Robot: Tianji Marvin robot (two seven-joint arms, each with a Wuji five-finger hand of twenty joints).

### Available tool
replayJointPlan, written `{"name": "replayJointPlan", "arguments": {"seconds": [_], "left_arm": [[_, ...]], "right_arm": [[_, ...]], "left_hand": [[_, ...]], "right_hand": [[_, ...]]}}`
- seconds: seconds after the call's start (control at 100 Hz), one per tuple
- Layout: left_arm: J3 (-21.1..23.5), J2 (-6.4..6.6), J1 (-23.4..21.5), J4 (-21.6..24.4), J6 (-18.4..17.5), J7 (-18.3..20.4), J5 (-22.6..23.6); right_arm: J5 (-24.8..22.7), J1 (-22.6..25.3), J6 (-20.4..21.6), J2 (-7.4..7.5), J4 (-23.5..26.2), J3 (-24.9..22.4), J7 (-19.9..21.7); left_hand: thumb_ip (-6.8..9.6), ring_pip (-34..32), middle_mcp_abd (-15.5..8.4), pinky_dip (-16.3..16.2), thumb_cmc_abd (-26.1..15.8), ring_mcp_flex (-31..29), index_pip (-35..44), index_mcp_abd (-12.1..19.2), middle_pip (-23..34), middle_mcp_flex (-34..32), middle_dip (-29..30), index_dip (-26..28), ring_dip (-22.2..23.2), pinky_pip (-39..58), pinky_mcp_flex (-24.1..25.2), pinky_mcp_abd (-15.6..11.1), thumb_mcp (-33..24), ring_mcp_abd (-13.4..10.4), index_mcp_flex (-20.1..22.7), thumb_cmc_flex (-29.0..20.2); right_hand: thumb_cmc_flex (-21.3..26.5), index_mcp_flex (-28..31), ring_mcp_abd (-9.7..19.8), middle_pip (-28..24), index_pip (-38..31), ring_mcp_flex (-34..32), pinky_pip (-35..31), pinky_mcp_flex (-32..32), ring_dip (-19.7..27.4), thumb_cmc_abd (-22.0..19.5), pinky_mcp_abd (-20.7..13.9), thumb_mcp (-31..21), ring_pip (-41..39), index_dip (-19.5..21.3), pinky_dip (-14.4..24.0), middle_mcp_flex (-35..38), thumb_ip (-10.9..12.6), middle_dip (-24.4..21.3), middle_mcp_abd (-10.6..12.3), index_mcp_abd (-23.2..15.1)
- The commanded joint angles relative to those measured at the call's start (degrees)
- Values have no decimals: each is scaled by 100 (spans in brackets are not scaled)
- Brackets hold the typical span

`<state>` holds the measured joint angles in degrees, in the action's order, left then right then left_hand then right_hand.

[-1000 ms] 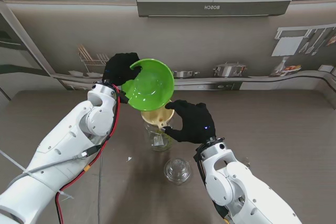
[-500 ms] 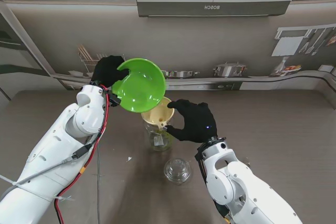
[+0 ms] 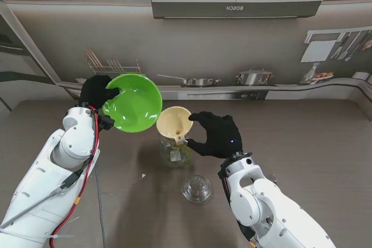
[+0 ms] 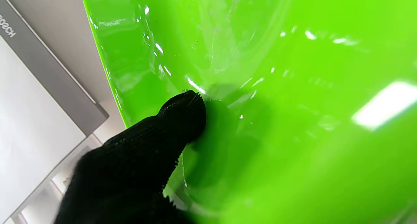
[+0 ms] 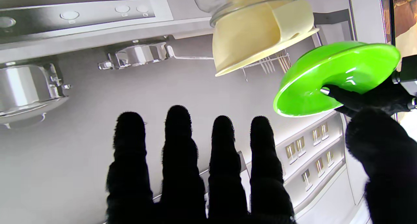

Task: Pour mung beans into a glass jar with a funnel

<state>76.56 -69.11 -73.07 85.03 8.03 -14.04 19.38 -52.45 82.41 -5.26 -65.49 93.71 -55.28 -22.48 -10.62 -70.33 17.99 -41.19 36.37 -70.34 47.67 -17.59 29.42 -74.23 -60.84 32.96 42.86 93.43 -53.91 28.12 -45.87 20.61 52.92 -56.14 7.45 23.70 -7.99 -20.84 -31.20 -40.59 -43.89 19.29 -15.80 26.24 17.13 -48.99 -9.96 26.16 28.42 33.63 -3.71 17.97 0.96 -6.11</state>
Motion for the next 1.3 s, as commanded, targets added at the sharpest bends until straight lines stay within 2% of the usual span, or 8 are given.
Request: {"name": "replayJointPlan", "arguments": {"seconds": [0.0,0.24,0.49,1.0,1.29], "left_arm": [[110,44,-131,25,47,112,-16],[344,37,-388,-67,126,42,-50],[391,23,-470,-435,282,15,-84],[212,-25,-411,-1278,534,12,-214],[102,-56,-322,-1565,662,21,-316]], "right_arm": [[-4,38,-12,-4,10,-3,101],[-15,69,-25,7,42,-28,148],[-44,37,-24,7,27,-12,128],[-95,28,-23,18,64,-14,146],[-122,46,-12,31,95,-39,189]], "left_hand": [[187,-30,236,-84,-311,-187,317,413,27,-186,-64,247,65,-137,7,-28,-474,248,316,-686],[199,-13,269,-116,-322,-184,265,383,15,-185,-70,286,85,-132,28,17,-464,300,347,-702],[210,23,307,-148,-333,-179,205,358,0,-174,-77,314,103,-144,80,63,-450,367,369,-732],[221,87,353,-194,-363,-174,141,327,-31,-154,-92,360,133,-158,151,117,-407,443,382,-774],[224,98,361,-214,-371,-174,119,315,-40,-153,-103,375,154,-154,167,129,-397,463,396,-778]], "right_hand": [[-225,-218,32,-4,7,-16,65,-89,24,-150,-61,-15,-14,-142,-68,-38,148,-60,-52,45],[-221,-217,31,-6,0,-7,66,-92,24,-145,-64,-16,-12,-149,-69,-47,147,-62,-46,44],[-231,-207,30,-7,-6,-12,68,-94,22,-148,-59,-10,-15,-155,-68,-38,146,-62,-38,36],[-231,-210,31,-1,7,13,80,-104,26,-154,-54,-6,-4,-169,-71,-54,150,-63,-27,43],[-236,-206,40,-1,12,8,79,-103,26,-157,-60,-5,-5,-170,-69,-45,150,-62,-24,34]]}}
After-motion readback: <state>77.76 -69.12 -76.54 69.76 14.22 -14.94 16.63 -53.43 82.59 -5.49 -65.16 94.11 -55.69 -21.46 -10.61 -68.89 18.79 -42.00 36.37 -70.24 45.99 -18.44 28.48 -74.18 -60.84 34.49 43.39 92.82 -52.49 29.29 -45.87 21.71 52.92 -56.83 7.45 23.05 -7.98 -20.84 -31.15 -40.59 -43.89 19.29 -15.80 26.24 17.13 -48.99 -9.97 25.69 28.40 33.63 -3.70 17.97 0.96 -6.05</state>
